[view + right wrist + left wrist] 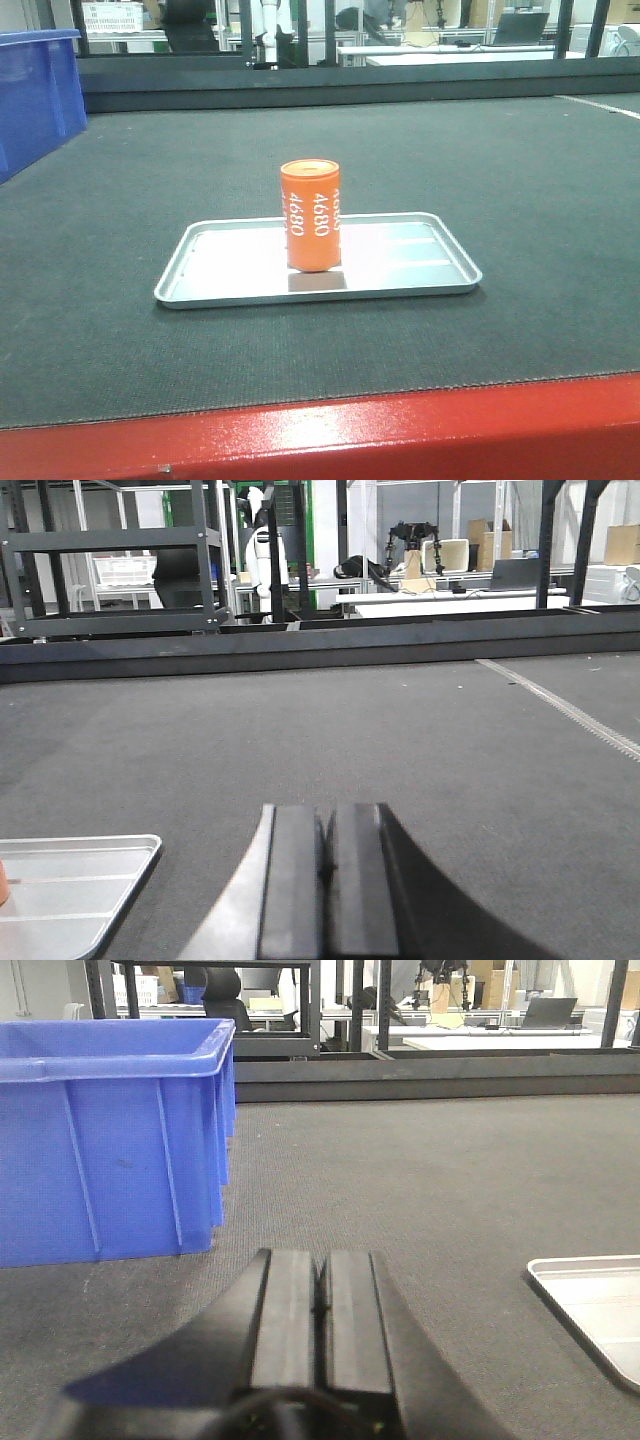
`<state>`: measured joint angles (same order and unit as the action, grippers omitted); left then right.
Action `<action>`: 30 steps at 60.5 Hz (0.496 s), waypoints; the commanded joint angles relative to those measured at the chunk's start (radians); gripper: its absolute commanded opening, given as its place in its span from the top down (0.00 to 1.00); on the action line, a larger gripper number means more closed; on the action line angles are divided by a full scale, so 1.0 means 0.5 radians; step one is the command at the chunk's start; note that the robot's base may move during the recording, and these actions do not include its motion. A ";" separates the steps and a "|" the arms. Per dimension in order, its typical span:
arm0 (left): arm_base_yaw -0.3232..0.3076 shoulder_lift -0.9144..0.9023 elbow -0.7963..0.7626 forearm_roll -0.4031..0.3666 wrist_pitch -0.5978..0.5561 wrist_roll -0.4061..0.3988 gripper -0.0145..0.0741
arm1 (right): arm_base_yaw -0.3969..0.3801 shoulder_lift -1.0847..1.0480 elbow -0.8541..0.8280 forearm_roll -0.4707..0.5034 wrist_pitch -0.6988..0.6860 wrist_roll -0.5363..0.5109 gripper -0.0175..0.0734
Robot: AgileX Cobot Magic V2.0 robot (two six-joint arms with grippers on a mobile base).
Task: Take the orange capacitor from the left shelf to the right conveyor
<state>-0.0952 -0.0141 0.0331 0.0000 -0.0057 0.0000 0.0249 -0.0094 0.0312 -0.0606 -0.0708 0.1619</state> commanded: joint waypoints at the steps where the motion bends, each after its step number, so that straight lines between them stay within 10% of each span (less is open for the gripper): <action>1: -0.006 0.020 -0.016 -0.011 -0.169 0.000 0.95 | 0.001 -0.042 0.005 0.024 -0.176 -0.051 0.74; 30: -0.006 0.020 -0.016 -0.011 -0.169 0.000 0.95 | 0.001 -0.042 0.005 0.017 -0.196 -0.053 0.74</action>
<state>-0.0952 -0.0141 0.0331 0.0000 -0.0057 0.0000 0.0249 -0.0094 0.0312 -0.0496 -0.0910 0.1495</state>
